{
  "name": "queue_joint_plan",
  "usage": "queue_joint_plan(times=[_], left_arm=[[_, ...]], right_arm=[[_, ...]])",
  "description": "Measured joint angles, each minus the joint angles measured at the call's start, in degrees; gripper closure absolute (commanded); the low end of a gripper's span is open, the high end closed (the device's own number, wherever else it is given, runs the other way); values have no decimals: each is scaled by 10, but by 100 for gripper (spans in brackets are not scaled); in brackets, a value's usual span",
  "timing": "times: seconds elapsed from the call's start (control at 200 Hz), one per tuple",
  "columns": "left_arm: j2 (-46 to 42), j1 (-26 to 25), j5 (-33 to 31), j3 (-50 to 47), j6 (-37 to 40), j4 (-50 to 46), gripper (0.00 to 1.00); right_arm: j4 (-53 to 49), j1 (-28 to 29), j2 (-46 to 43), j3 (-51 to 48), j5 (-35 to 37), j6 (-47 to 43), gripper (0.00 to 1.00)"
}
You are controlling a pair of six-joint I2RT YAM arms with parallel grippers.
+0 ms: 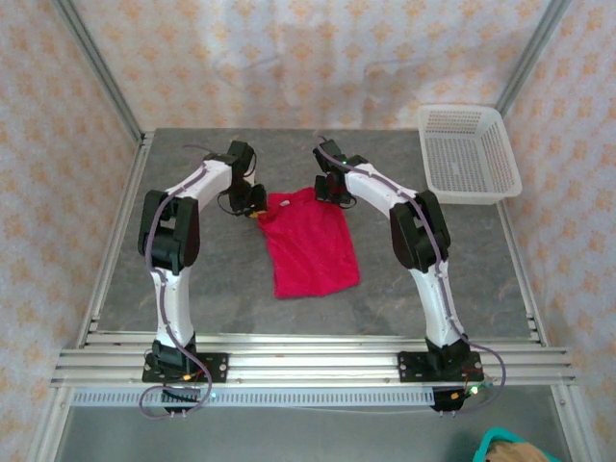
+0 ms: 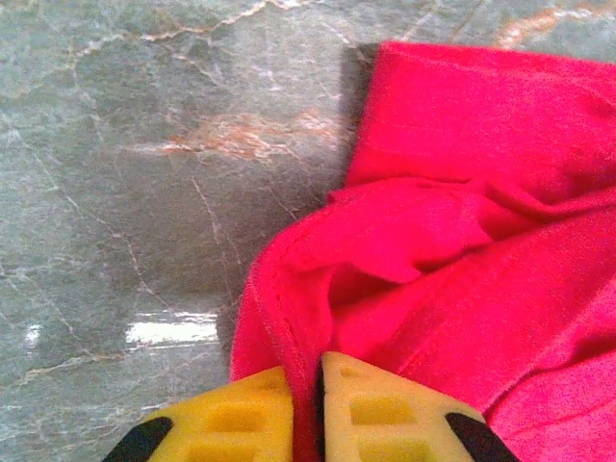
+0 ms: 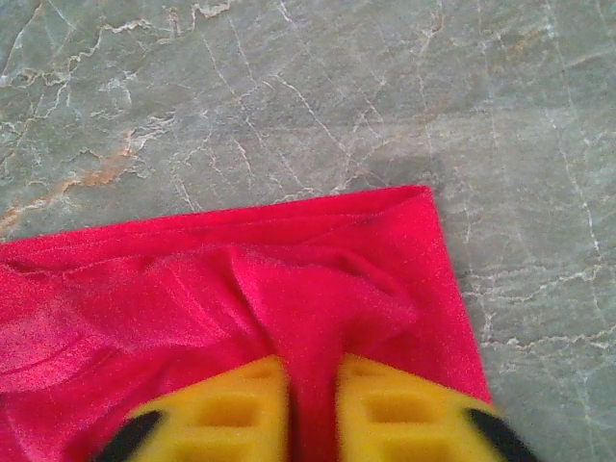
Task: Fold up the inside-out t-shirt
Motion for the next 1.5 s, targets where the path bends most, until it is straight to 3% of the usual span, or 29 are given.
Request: queue_joint_plan(times=[0.245, 0.565, 0.821, 0.931, 0.991, 1.076, 1.136, 1.186, 1.241, 1.356, 1.411, 1.501], left_arm=[[1, 0, -21, 38, -16, -15, 96], [-9, -10, -31, 95, -42, -26, 95], [33, -12, -30, 160, -52, -33, 94], [77, -14, -28, 202, -55, -37, 86], [106, -15, -28, 232, -56, -40, 70], [149, -17, -29, 281, -57, -50, 43], [177, -18, -30, 318, -52, -61, 33], [189, -18, -32, 340, -54, -71, 31], [190, -18, -41, 347, -49, -81, 31], [141, -21, -73, 303, -39, -89, 32], [75, -26, -87, 231, -39, -81, 33], [-65, -41, -91, 92, -46, -50, 36]], right_arm=[[0, -3, -21, -11, 4, -9, 99], [18, -23, -159, -102, 19, -16, 100], [37, -43, -161, -142, 21, -15, 100], [40, -52, -154, -142, 24, -15, 100], [44, -57, -151, -143, 24, -15, 99], [52, -67, -143, -143, 26, -15, 87], [50, -74, -127, -133, 29, -13, 65], [38, -79, -104, -110, 39, -16, 53], [14, -83, -76, -76, 55, -12, 49], [-21, -83, -63, -57, 79, 4, 49], [-20, -80, -78, -72, 80, 17, 50], [3, -71, -135, -143, 56, 44, 62]])
